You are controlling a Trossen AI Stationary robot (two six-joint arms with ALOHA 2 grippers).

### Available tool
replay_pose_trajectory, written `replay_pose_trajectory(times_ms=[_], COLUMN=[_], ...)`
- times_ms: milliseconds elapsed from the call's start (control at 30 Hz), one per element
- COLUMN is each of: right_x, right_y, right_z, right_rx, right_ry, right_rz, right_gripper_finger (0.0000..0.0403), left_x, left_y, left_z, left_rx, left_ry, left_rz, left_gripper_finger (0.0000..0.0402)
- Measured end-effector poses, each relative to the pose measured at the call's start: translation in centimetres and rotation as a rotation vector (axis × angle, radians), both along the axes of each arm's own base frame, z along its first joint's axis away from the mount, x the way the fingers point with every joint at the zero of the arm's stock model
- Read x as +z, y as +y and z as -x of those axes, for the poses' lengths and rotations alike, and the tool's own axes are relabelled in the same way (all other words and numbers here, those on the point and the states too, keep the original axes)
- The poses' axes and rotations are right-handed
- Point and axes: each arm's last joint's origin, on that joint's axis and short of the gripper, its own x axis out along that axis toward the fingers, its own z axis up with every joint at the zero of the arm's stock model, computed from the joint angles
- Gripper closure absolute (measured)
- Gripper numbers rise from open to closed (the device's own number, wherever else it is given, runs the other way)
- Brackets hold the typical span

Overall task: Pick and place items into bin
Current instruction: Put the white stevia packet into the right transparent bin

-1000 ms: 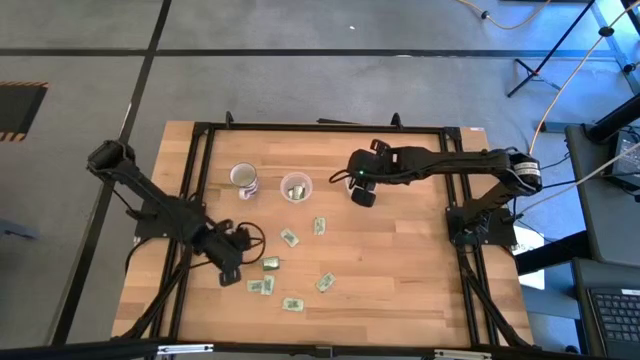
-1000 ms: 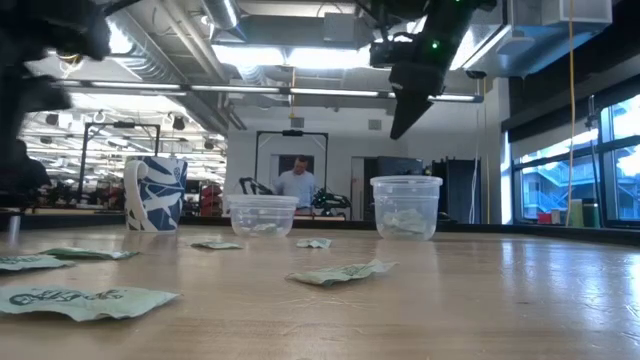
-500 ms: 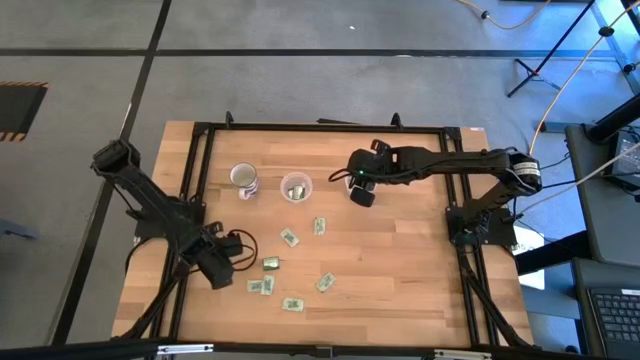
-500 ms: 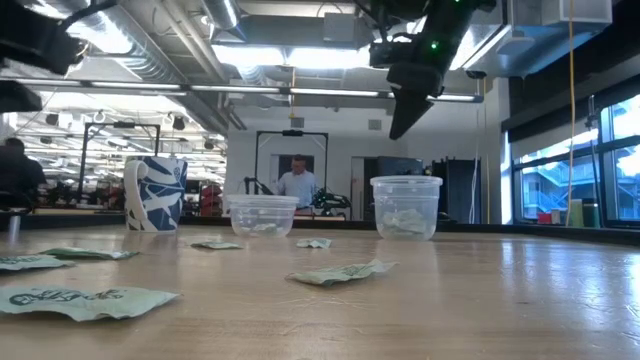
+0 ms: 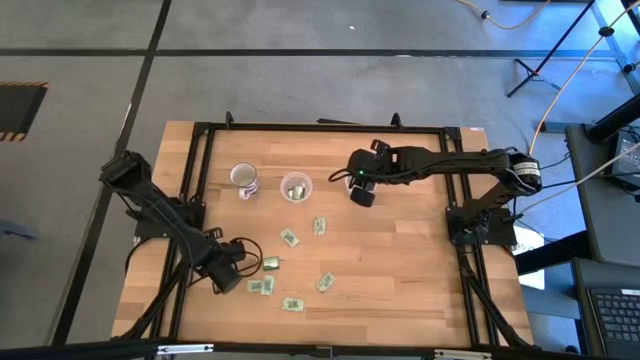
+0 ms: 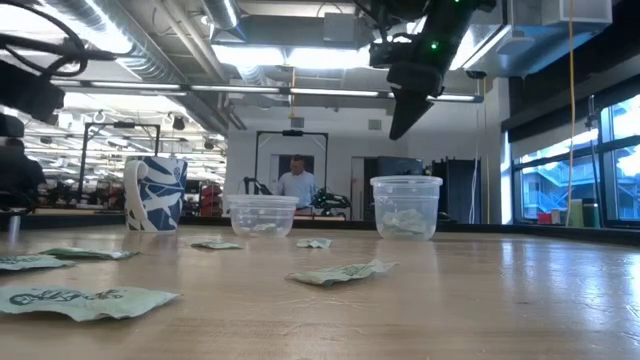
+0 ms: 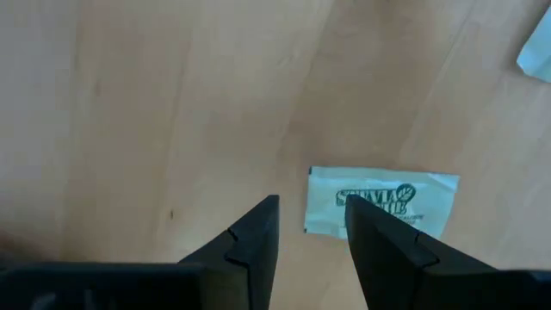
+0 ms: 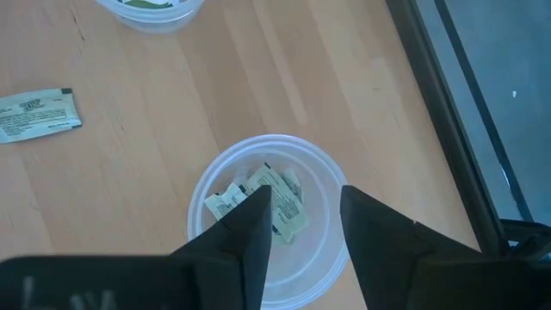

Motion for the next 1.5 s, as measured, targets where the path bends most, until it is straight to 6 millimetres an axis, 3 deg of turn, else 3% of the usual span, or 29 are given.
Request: replay_pose_trajectory(times_ms=[533, 1000, 1200, 1400, 1500], right_x=[0.0, 0.0, 0.0, 0.2, 0.6], right_y=[0.0, 0.0, 0.2, 3.0, 4.6], right_z=[0.0, 0.0, -0.1, -1.0, -1.5], right_rx=[0.003, 0.003, 0.012, 0.292, 0.460], right_ry=[0.002, 0.003, -0.003, -0.093, -0.140], right_rz=[0.001, 0.001, -0.020, -0.289, -0.318], right_gripper_finger=[0.0260, 0.0260, 0.0260, 0.0260, 0.0260], left_x=[-2.4, -2.4, -2.0, 0.3, 1.4], left_y=[-0.8, -1.0, -0.9, -0.3, 0.4], left_z=[-0.8, -0.9, -0.9, -1.3, -1.4], left_rx=[-0.014, -0.063, -0.110, -0.112, -0.145], left_ry=[0.076, 0.067, 0.058, -0.070, -0.145], left_rz=[-0.018, -0.004, -0.001, -0.051, -0.111], left_gripper_finger=[0.0308, 0.0391, 0.0398, 0.0399, 0.0399])
